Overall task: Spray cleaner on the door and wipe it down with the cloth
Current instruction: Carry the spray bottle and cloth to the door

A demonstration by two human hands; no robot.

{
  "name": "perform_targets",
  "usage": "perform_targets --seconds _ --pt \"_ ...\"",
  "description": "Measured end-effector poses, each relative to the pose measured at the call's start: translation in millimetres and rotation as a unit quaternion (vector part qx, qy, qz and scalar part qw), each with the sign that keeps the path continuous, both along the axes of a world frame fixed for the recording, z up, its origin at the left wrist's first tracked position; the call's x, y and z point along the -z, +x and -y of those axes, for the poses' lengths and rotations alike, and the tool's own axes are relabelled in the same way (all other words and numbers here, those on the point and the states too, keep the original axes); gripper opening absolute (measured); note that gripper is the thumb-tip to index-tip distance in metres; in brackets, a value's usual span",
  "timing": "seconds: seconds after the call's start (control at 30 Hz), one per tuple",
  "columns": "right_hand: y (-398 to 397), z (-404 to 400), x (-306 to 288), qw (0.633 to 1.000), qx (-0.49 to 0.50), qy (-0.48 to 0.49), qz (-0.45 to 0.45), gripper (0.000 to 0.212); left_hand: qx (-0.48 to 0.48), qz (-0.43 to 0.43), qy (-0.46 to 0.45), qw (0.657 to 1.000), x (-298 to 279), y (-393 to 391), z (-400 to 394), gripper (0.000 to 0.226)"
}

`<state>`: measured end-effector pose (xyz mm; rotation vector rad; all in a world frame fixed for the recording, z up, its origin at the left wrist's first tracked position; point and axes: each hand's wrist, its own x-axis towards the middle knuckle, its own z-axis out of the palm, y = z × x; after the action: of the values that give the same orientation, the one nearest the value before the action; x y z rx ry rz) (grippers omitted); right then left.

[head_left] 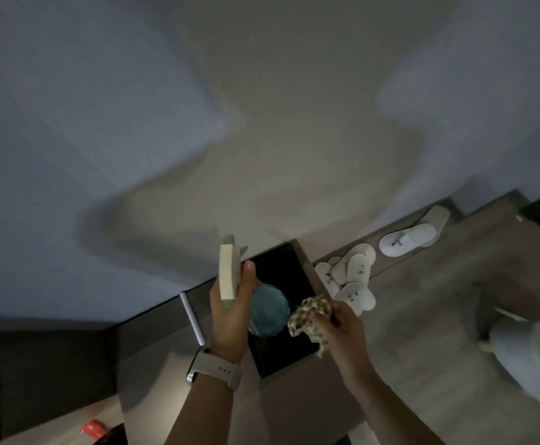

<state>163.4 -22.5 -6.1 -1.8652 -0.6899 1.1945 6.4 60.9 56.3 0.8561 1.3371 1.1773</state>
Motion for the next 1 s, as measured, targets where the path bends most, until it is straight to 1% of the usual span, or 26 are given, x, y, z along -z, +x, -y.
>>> perform_targets --seconds 0.1,0.17,0.23,0.3,0.4,0.5,0.57,0.63,0.73,0.8,0.93,1.0 --pt "10.4 19.9 -56.1 0.997 0.063 0.031 -0.044 0.012 0.05 0.027 0.002 0.998 -38.3 -4.1 13.0 0.028" --pt "16.5 38.7 -88.1 0.991 0.116 0.051 -0.046 0.015 0.066 0.038 0.005 0.997 -64.4 0.4 27.7 0.029" --pt "23.9 59.4 -120.0 0.982 0.169 0.07 -0.051 0.021 0.086 0.051 -0.003 0.995 -90.5 7.6 42.9 0.03" --pt "33.3 84.3 -150.5 0.974 0.204 0.091 -0.048 0.028 0.137 0.054 0.003 0.989 -115.2 18.1 57.5 0.032" --pt "52.8 126.3 -186.4 0.964 0.241 0.106 -0.03 0.021 0.202 0.047 0.024 0.978 -145.4 40.7 79.3 0.035" --pt "81.2 160.9 -214.0 0.952 0.288 0.102 -0.005 0.014 0.276 0.069 0.011 0.959 -170.7 70.8 93.6 0.05" --pt "106.4 176.7 -230.5 0.94 0.323 0.111 0.011 0.013 0.336 0.061 0.004 0.94 -184.5 100.9 102.3 0.05" --pt "135.4 185.3 -247.7 0.923 0.362 0.128 0.016 0.016 0.377 0.037 0.018 0.925 -197.6 139.7 112.6 0.041" --pt "187.7 190.2 -269.8 0.896 0.411 0.168 0.014 0.026 0.414 -0.011 0.047 0.909 -214.0 206.3 126.7 0.04" --pt "225.0 198.2 -276.9 0.887 0.425 0.18 0.027 0.032 0.432 -0.016 0.057 0.9 -221.0 249.5 133.4 0.038" --pt "314.8 219.6 -281.0 0.893 0.411 0.182 0.027 0.017 0.469 0.007 0.052 0.882 -235.5 343.4 136.0 0.042" --pt "364.4 227.8 -282.5 0.891 0.413 0.189 0.025 0.01 0.48 0.029 0.052 0.875 -245.8 391.1 135.3 0.041"
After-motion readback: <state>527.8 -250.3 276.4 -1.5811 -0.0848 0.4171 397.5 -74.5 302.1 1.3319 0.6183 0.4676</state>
